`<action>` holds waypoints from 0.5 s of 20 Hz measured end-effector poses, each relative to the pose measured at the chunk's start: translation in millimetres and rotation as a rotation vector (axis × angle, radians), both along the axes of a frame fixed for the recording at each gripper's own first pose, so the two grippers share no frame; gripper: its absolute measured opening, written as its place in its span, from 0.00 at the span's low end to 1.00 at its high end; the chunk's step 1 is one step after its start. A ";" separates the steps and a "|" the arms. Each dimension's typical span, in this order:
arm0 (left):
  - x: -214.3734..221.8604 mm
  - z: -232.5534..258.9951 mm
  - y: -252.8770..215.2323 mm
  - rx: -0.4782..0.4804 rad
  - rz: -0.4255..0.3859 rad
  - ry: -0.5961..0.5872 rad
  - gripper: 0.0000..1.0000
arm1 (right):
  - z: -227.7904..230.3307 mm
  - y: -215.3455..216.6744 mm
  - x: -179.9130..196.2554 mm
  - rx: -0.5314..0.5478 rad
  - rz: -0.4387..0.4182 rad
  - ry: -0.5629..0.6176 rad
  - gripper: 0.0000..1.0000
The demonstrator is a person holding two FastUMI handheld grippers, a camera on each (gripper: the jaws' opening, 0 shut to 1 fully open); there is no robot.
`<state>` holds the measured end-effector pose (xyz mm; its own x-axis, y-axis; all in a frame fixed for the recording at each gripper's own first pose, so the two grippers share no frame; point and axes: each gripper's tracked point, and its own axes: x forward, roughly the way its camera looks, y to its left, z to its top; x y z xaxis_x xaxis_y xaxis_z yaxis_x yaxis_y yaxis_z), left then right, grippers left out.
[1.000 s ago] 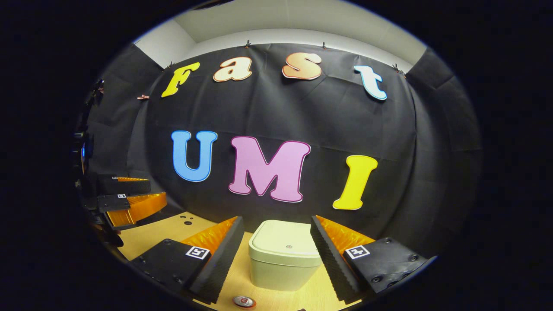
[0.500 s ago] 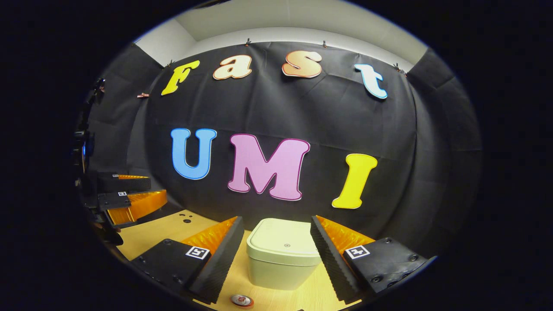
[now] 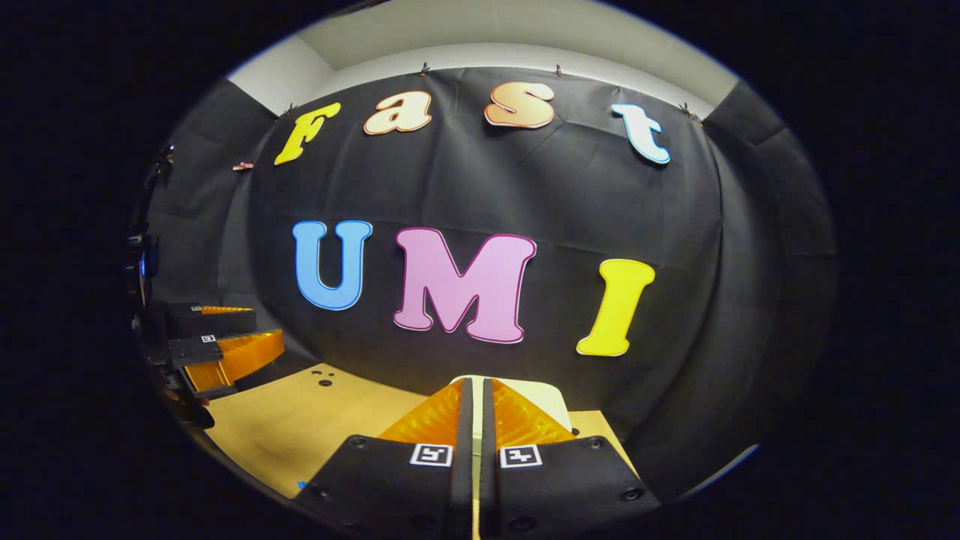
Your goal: Press the lid of the desktop garbage bin to open it, pick up the crumpled paper on the desktop and throw it into the bin, then pick up the pop can on the desktop and drop it into the bin, and finally close the garbage bin lid.
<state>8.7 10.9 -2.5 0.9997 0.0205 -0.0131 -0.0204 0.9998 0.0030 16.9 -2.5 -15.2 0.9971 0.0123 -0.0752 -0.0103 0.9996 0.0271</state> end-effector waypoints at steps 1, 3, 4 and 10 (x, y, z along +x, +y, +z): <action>0.4 -0.9 -0.2 -0.003 -0.001 0.002 0.93 | -4.0 -8.8 1.9 0.000 -0.007 0.022 0.06; 1.1 -2.6 0.9 -0.007 0.000 0.003 0.93 | -6.1 -11.1 14.7 0.024 0.004 0.061 0.06; 0.2 -2.1 1.5 -0.008 0.001 0.002 0.93 | -6.2 -15.2 22.1 0.026 0.002 0.079 0.05; -2.9 -1.1 3.5 -0.004 0.005 -0.002 0.93 | -43.9 -19.6 70.4 0.039 0.073 0.326 0.05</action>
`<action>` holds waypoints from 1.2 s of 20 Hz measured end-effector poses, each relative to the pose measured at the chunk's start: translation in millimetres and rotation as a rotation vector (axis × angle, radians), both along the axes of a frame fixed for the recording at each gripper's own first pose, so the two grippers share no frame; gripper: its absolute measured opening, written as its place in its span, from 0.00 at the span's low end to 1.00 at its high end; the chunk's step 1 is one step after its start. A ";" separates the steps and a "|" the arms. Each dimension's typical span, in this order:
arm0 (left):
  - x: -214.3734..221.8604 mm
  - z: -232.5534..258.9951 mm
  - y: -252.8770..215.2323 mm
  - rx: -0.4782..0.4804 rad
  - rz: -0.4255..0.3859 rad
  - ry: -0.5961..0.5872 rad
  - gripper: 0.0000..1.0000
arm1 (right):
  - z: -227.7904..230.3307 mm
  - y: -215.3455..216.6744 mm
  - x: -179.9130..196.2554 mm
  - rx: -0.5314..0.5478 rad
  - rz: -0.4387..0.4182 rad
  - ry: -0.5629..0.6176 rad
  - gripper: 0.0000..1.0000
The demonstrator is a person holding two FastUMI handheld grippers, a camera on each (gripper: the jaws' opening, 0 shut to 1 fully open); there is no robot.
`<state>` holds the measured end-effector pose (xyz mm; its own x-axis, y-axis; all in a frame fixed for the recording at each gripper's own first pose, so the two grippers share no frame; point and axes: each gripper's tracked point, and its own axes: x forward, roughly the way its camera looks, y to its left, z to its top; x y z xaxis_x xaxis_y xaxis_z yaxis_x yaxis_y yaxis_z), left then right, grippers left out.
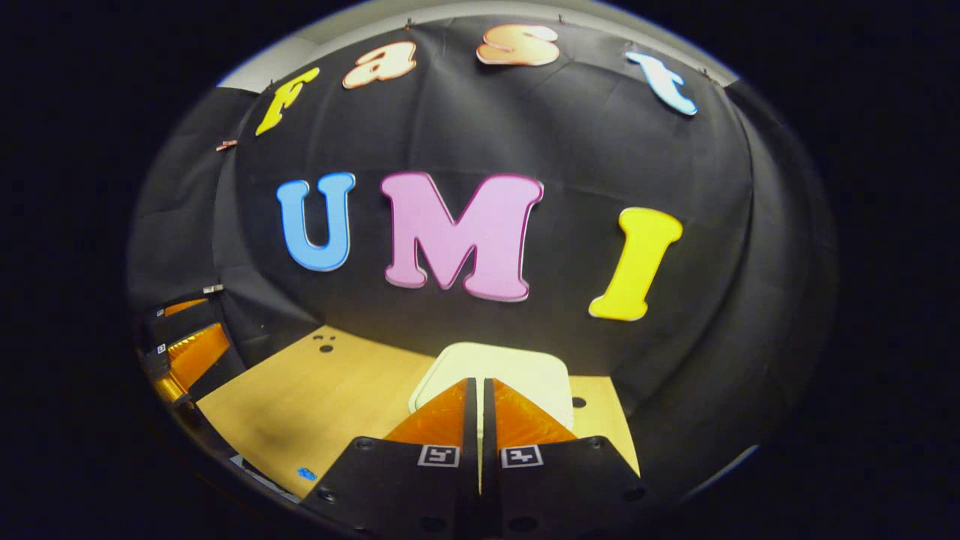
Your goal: Press the lid of the desktop garbage bin to open it, pick up the crumpled paper on the desktop and throw it into the bin, then pick up the pop can on the desktop and drop it into the bin, and finally close the garbage bin lid.
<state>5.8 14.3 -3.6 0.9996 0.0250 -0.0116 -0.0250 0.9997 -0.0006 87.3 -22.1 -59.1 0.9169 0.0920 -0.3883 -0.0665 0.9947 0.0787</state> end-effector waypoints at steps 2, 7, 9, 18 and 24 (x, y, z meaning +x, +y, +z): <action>-0.5 0.9 1.2 -0.001 0.004 -0.003 0.93 | -21.6 3.4 5.5 0.059 0.028 0.135 0.05; -3.4 -3.9 3.5 -0.021 0.009 0.009 0.93 | -62.3 -5.6 32.4 0.045 0.028 0.278 0.06; -3.1 -4.5 3.1 -0.025 0.010 0.010 0.93 | -73.7 -6.7 40.4 0.040 0.029 0.306 0.06; -5.9 -10.1 0.7 -0.024 0.002 0.028 0.93 | -100.5 -4.9 48.7 0.036 0.041 0.395 0.06; -5.5 -14.5 0.6 -0.022 0.008 0.038 0.93 | -102.4 -5.6 47.0 0.054 0.048 0.440 0.07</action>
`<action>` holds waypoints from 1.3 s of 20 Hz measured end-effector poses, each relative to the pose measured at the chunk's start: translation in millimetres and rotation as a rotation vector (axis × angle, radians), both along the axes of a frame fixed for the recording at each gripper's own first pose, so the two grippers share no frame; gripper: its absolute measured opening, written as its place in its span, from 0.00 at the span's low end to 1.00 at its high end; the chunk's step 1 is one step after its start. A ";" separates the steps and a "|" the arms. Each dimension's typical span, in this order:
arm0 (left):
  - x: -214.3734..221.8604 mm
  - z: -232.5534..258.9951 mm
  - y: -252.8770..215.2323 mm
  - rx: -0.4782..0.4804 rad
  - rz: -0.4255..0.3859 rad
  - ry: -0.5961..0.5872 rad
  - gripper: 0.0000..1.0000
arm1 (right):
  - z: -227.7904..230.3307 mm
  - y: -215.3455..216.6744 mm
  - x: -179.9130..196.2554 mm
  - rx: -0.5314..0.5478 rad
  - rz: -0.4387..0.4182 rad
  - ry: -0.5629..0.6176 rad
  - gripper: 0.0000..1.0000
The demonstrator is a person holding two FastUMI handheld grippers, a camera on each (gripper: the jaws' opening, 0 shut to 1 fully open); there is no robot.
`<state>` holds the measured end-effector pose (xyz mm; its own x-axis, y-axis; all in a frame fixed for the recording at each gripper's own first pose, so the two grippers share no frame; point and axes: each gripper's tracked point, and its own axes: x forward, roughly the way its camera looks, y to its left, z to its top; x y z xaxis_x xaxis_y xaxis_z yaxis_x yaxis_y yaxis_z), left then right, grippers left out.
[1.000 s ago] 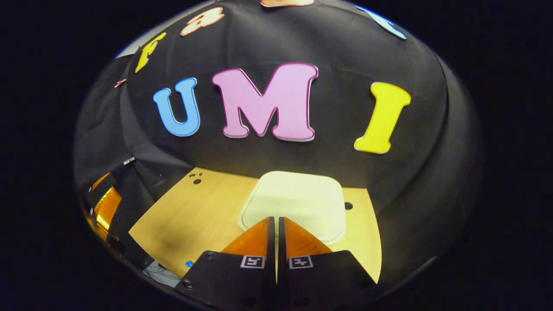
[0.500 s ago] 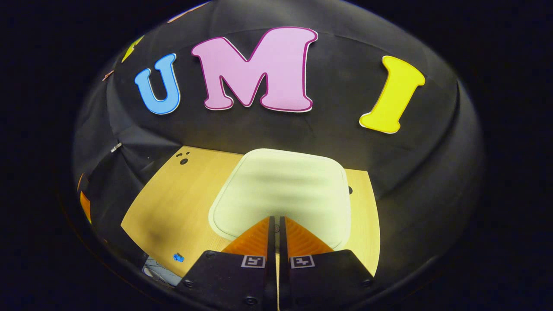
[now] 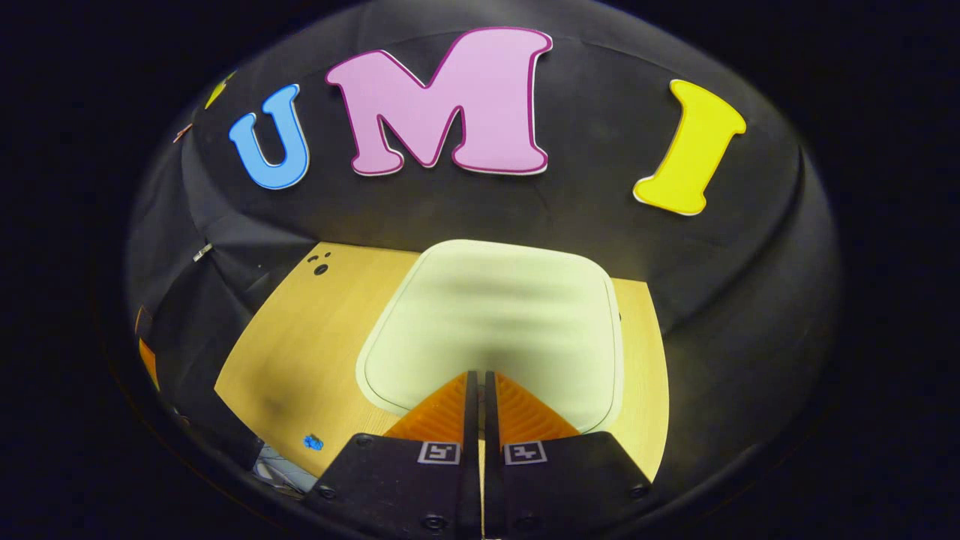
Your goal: Press the lid of the desktop garbage bin to open it, pick up the crumpled paper on the desktop and throw it into the bin, then pick up the pop can on the desktop and drop it into the bin, and finally close the garbage bin lid.
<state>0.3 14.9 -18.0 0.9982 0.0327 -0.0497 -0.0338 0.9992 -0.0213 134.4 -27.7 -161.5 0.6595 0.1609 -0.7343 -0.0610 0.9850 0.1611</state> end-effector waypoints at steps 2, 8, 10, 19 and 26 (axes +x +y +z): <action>0.7 0.7 -0.8 -0.002 -0.001 -0.004 0.93 | 4.1 1.2 1.6 0.007 0.004 -0.010 0.07; 0.4 4.8 -0.5 0.018 -0.001 -0.016 0.93 | 25.5 -2.7 9.1 -0.016 -0.013 -0.137 0.06; -0.3 5.3 -1.0 0.021 -0.001 -0.016 0.93 | 39.9 -7.2 15.3 -0.016 -0.039 -0.211 0.06; -1.9 3.8 1.8 0.027 0.006 -0.013 0.93 | 100.8 -35.6 24.6 -0.085 -0.136 -0.491 0.06; -2.5 1.7 5.7 0.030 0.014 -0.008 0.93 | 136.8 -32.2 18.3 -0.143 -0.136 -0.647 0.05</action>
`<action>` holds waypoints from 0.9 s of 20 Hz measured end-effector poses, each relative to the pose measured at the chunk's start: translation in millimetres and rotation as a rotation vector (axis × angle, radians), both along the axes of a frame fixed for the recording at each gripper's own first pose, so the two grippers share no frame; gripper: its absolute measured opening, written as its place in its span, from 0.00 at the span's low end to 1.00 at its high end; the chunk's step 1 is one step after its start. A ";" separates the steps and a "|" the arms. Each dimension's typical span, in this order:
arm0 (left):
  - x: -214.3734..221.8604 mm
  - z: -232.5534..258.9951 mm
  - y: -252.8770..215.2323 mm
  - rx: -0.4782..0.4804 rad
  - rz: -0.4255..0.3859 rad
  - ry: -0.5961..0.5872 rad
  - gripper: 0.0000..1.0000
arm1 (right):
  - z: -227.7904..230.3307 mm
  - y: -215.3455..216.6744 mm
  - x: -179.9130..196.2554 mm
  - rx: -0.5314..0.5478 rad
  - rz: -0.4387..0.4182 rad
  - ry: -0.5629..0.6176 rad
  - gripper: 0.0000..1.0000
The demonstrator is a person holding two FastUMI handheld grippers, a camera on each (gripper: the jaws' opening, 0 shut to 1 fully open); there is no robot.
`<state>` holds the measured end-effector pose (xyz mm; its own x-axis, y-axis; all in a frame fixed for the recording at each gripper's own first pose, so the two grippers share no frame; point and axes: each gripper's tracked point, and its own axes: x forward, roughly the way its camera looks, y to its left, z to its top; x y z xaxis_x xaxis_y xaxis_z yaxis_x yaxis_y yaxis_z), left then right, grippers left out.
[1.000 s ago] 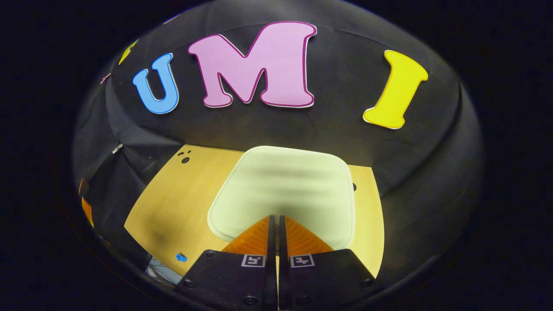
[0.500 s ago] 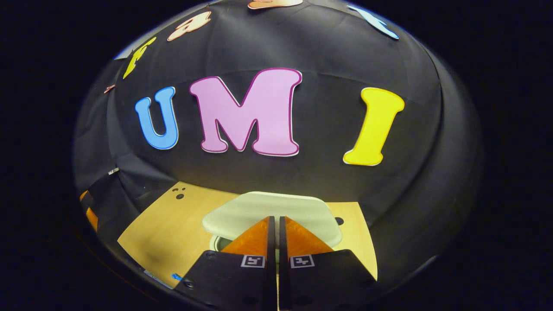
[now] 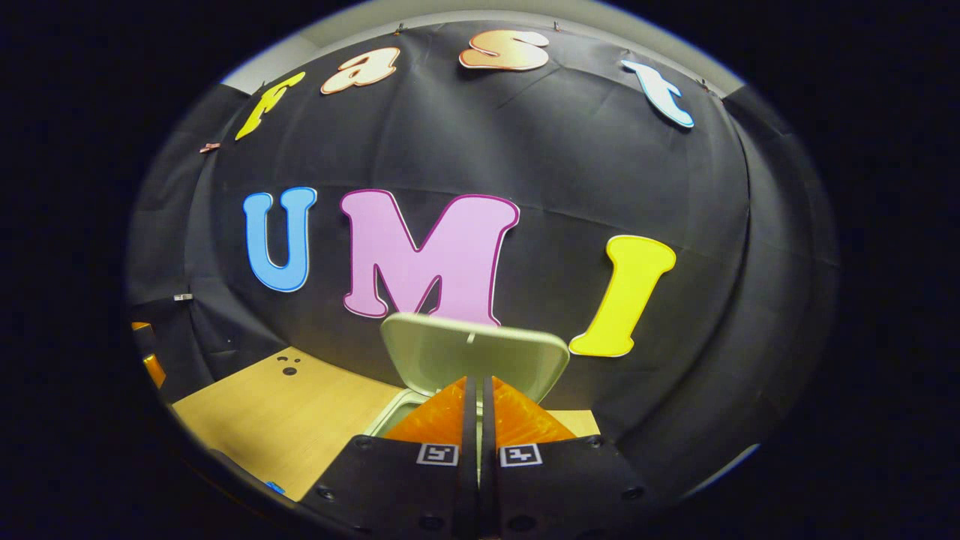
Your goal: Press the lid of the desktop garbage bin to open it, pick up the crumpled paper on the desktop and throw it into the bin, then pick up the pop can on the desktop and drop it into the bin, and finally close the garbage bin lid.
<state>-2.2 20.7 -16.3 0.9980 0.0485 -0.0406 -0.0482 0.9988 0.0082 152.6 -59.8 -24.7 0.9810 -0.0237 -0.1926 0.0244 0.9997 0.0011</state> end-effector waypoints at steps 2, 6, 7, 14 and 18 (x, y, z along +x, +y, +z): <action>-1.2 -0.3 1.6 0.000 -0.005 -0.001 0.93 | 3.7 5.4 -2.4 0.008 0.008 -0.020 0.05; -6.0 -7.0 14.6 0.010 0.010 0.016 0.92 | 2.4 24.2 -14.1 0.015 0.048 -0.042 0.10; -7.7 -10.6 16.8 0.008 0.009 0.024 0.92 | 2.5 27.9 -17.3 0.015 0.056 -0.051 0.15; -26.2 -80.3 27.0 -0.025 -0.023 0.195 0.92 | -10.3 53.5 -48.0 -0.006 0.120 -0.057 0.64; -47.3 -156.4 27.7 -0.042 -0.050 0.373 0.92 | -18.2 62.4 -65.8 -0.008 0.129 -0.049 0.69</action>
